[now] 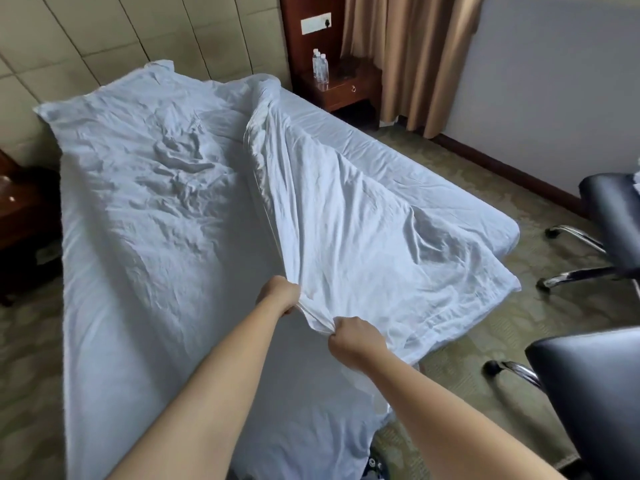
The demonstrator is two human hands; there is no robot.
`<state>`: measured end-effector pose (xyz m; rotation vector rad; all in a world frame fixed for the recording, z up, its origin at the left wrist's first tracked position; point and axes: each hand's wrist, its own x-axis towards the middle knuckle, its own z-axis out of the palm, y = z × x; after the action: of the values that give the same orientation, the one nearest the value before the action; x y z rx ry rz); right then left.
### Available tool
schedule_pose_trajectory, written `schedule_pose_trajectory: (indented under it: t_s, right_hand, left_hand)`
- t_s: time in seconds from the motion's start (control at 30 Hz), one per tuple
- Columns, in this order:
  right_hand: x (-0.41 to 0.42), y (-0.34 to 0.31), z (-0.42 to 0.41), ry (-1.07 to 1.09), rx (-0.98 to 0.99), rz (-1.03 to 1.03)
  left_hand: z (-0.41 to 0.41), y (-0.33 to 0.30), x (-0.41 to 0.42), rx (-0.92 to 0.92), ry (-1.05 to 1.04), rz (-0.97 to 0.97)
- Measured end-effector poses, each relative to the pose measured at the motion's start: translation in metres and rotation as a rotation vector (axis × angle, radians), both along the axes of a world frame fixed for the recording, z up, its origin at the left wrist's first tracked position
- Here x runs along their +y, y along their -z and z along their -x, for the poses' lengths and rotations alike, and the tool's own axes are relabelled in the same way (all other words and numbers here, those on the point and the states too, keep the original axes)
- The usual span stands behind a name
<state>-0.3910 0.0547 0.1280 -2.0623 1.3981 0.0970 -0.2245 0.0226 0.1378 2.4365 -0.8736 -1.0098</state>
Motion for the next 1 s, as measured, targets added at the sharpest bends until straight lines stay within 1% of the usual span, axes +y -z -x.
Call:
schedule_pose_trajectory:
  t_s: [0.17,0.3,0.43,0.57,0.73,0.87,1.0]
  right_hand:
    - [0.029,-0.002,-0.003,-0.004,0.065,0.036]
    - [0.066,-0.017,-0.028,0.03,0.135,0.108]
    - [0.136,-0.022,-0.078,0.082,0.155,0.172]
    - [0.213,-0.012,-0.133,0.049,0.171,0.122]
    - [0.271,-0.006,-0.171,-0.006,0.2,0.085]
    - [0.286,-0.011,-0.169,0.004,0.201,0.08]
    - [0.289,-0.031,-0.154,-0.058,0.253,0.094]
  left_hand:
    - [-0.011,0.003,0.028,-0.045,0.12,-0.006]
    - [-0.036,-0.009,0.062,-0.06,0.211,0.039]
    - [-0.083,-0.014,0.116,-0.077,0.289,0.061]
    - [-0.138,-0.012,0.192,-0.119,0.37,-0.024]
    - [-0.177,-0.001,0.259,-0.152,0.375,-0.067]
    - [-0.176,-0.003,0.277,-0.125,0.329,-0.027]
    - [-0.165,-0.013,0.283,-0.069,0.283,0.004]
